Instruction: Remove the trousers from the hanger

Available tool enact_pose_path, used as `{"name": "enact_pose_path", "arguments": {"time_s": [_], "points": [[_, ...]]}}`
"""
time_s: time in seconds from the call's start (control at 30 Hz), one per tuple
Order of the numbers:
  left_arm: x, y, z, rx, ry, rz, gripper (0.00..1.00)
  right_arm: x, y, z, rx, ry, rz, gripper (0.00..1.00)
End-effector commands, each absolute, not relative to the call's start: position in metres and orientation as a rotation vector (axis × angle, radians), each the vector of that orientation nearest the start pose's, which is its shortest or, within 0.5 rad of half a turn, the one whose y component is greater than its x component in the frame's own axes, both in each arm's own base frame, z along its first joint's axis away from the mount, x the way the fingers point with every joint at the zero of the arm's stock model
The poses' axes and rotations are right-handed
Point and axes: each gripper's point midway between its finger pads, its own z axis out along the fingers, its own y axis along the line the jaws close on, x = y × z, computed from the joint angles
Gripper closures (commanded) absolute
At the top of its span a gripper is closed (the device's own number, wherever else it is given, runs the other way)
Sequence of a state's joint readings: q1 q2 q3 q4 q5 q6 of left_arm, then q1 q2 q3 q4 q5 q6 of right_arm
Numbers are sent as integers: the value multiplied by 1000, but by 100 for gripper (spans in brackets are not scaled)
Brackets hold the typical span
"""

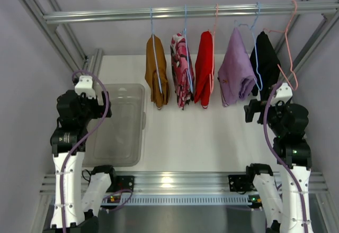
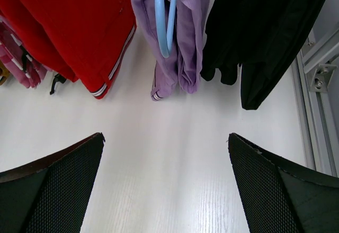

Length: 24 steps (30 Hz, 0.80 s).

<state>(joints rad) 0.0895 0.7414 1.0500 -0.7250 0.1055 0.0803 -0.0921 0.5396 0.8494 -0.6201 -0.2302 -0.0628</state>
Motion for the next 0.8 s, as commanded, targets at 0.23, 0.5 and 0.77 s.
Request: {"name": "enact_pose_path", "arguments": {"time_s": [0.23,0.5,0.77], "points": [[249,-7,296,26,1996,-107,1,235,22,287,-165,1803,121,0],[232,-105,367,196,1769,-783,1,234,22,286,-170,1816,120,1],[271,-140,411,203,1559,-1218,2,236,21,291,-173,1830,113,1]]}}
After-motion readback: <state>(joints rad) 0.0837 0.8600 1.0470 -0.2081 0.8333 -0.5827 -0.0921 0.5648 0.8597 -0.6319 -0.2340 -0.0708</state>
